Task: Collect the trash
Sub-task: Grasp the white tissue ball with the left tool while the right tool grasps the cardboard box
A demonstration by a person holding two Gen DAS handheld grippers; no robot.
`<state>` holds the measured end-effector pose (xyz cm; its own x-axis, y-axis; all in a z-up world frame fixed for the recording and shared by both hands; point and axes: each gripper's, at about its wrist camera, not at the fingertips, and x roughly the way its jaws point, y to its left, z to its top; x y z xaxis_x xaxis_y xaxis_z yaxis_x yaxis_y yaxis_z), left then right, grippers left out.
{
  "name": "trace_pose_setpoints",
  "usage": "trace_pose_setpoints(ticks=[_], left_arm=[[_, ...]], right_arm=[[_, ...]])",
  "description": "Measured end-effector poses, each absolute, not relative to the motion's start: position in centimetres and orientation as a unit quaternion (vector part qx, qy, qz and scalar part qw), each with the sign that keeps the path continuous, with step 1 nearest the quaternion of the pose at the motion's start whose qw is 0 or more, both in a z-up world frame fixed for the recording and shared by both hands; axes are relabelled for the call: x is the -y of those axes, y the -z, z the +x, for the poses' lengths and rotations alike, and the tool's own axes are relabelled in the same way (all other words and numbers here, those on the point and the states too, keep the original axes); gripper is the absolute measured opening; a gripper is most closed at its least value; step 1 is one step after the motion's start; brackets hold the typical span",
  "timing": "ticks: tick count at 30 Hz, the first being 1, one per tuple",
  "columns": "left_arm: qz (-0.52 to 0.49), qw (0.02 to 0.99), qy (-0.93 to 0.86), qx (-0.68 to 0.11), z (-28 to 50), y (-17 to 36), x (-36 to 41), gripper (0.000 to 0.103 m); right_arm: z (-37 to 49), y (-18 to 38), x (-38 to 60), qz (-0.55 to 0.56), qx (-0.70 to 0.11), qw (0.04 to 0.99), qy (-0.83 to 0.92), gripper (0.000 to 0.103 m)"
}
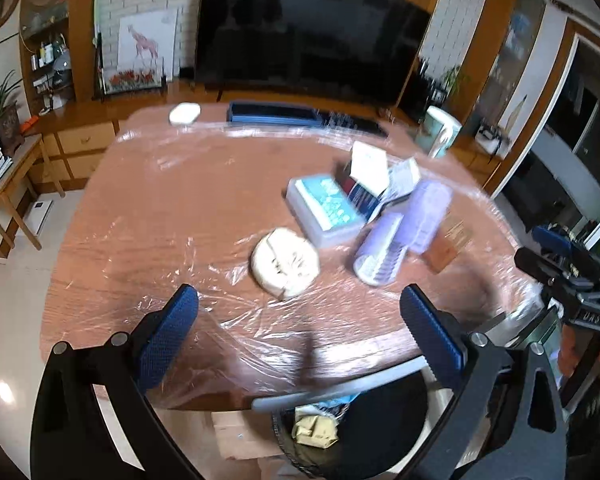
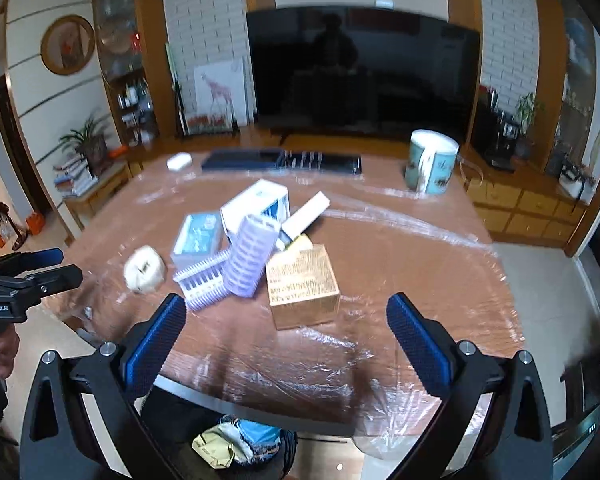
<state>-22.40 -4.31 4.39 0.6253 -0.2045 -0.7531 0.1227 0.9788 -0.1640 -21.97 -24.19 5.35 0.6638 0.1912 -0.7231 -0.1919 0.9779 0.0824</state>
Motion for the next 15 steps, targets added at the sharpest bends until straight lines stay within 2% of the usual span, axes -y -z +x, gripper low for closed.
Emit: trace_pose_setpoints(ticks=[4, 11, 15], left_arm=[[-0.018, 0.894, 0.087, -0.438, -20.7, -2.7, 4.5, 0.101], [0.025, 0.884, 0.096, -0.456, -17.7, -0.6, 5.5, 0.101], [0.034, 0.878, 0.100, -0.467, -16.5, 0.5, 5.5, 0.096]], right_arm=[[-19.9, -3.0, 23.6, -0.010, -0.423, 0.900, -0.102, 0.097], [-16.7, -0.2, 23.2, -0.017, -0.455, 0.885, -0.096, 0.087], [-15.5, 0.8, 23.4, -0.015, -0.467, 0.879, -0.092, 0.083]])
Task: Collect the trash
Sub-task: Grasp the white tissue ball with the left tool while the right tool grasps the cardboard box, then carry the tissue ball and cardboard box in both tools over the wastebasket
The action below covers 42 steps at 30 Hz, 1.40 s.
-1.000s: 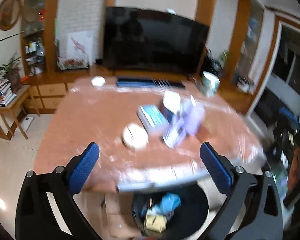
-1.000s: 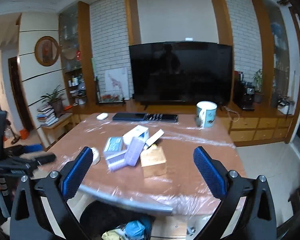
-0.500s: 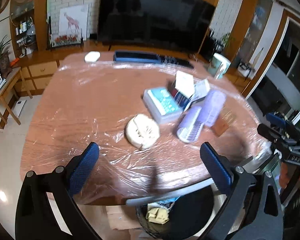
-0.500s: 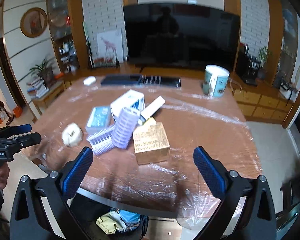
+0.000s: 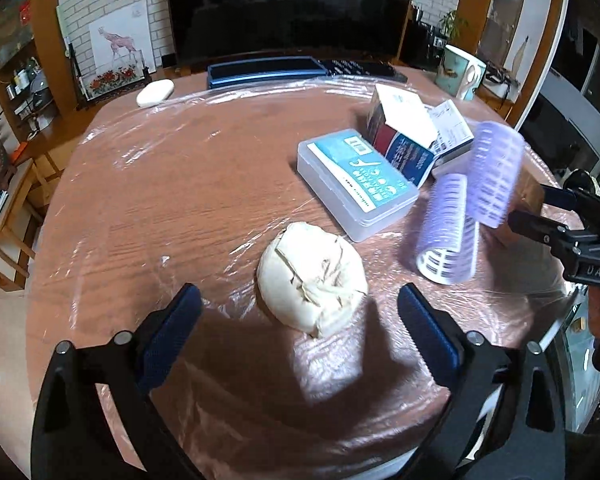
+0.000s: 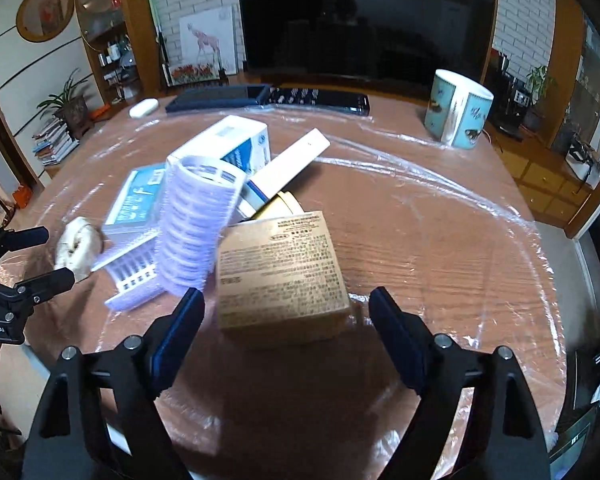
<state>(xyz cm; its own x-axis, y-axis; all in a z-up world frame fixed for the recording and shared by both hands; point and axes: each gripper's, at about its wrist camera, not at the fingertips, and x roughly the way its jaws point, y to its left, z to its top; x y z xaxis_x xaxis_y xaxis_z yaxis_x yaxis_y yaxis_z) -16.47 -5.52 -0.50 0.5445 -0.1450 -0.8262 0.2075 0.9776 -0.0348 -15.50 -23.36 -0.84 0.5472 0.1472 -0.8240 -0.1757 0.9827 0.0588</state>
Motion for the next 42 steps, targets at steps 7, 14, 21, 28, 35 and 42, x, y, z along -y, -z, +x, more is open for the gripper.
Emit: trace_pose_setpoints(ticks=[7, 14, 21, 28, 35, 42], left_arm=[[0.040, 0.871, 0.110, -0.476, -15.5, 1.3, 5.8, 0.078], [0.059, 0.874, 0.106, -0.470, -15.2, 1.2, 6.2, 0.053], [0.043, 0.882, 0.099, -0.459, -16.4, 0.4, 5.6, 0.053], [0.030, 0.887, 0.097, -0.450, -16.9, -0.5, 5.4, 0.053], [0.024, 0.891, 0.107, -0.440, -17.7, -1.4, 5.8, 0.053], [0.015, 0.894, 0.112, -0.435, -18.9, -2.1, 6.1, 0.053]], right_arm=[[-14.3, 2.0, 23.7, -0.006, -0.484, 0.870, -0.098, 0.071], [-14.4, 1.8, 23.9, 0.004, -0.481, 0.871, -0.101, 0.060], [-16.0, 0.2, 25.7, 0.026, -0.463, 0.883, -0.073, 0.058], [-17.3, -1.4, 27.4, 0.056, -0.446, 0.892, -0.054, 0.058], [-18.5, -2.6, 27.3, 0.069, -0.435, 0.895, -0.072, 0.058], [-19.6, -3.5, 26.4, 0.076, -0.430, 0.894, -0.097, 0.058]])
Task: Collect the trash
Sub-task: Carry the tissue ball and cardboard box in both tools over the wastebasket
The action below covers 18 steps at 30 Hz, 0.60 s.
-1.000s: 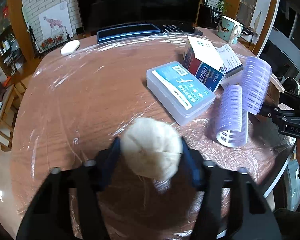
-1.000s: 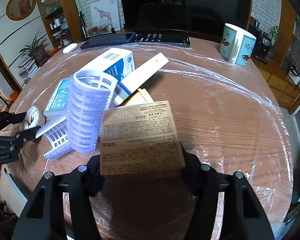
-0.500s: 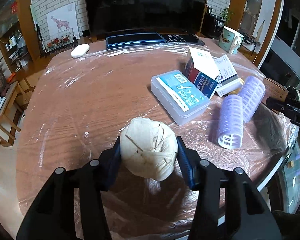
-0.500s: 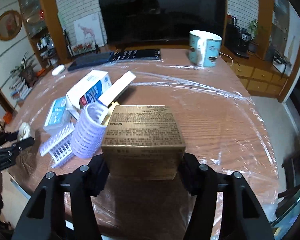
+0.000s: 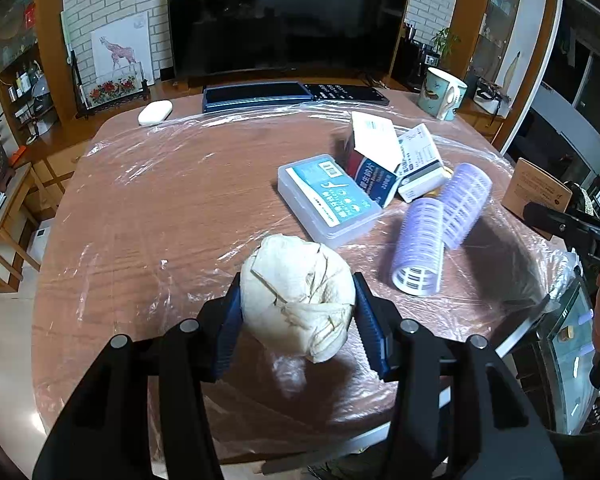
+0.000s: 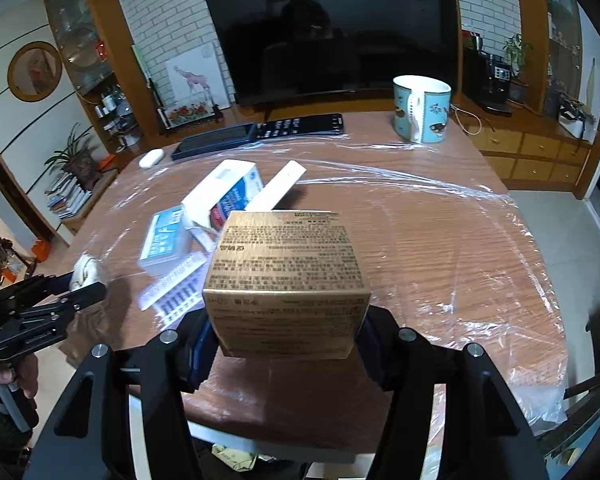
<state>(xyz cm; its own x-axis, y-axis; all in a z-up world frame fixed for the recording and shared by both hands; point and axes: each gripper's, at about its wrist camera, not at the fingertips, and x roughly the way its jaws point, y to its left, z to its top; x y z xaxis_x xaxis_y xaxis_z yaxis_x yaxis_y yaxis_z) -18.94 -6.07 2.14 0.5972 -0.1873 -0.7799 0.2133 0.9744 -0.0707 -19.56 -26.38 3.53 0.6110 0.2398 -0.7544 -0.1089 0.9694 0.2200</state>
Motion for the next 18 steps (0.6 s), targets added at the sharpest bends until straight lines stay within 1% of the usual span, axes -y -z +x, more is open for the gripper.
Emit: trace_pose_setpoints(ticks=[18], left_arm=[[0.014, 0.896, 0.121, -0.427, -22.6, -3.3, 7.5, 0.053]], right_arm=[[-23.2, -4.2, 25.2, 0.079, -0.437, 0.884, -0.149, 0.058]])
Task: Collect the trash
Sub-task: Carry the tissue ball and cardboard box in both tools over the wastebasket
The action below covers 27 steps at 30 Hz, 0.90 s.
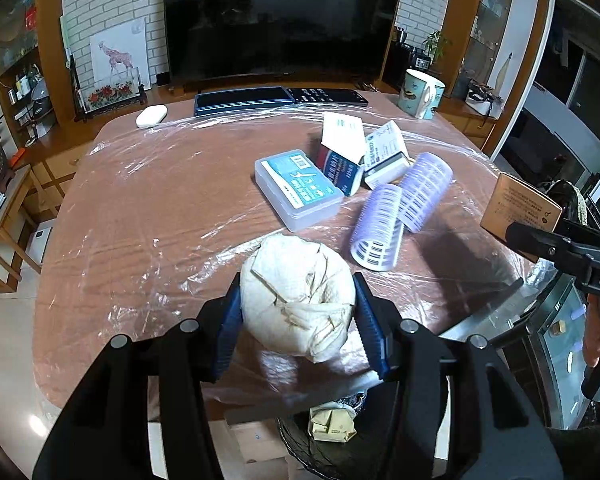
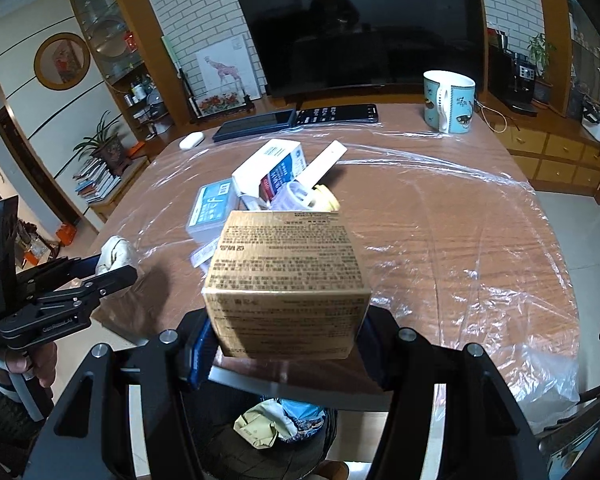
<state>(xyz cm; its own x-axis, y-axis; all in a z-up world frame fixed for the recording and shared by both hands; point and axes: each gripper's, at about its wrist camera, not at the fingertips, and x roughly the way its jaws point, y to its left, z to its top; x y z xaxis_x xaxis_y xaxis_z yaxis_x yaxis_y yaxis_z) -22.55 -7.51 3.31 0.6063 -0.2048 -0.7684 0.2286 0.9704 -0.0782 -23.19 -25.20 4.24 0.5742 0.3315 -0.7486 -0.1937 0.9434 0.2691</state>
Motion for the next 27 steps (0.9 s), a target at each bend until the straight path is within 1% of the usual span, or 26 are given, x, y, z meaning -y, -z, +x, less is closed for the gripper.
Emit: trace_pose_setpoints(ticks=[27], left_arm=[[0.024, 0.888, 0.145, -0.436, -28.4, -3.0, 10.6, 0.053]], right_arm=[[-28.6, -3.5, 24.1, 0.054, -0.458, 0.865, -0.195, 0.058]])
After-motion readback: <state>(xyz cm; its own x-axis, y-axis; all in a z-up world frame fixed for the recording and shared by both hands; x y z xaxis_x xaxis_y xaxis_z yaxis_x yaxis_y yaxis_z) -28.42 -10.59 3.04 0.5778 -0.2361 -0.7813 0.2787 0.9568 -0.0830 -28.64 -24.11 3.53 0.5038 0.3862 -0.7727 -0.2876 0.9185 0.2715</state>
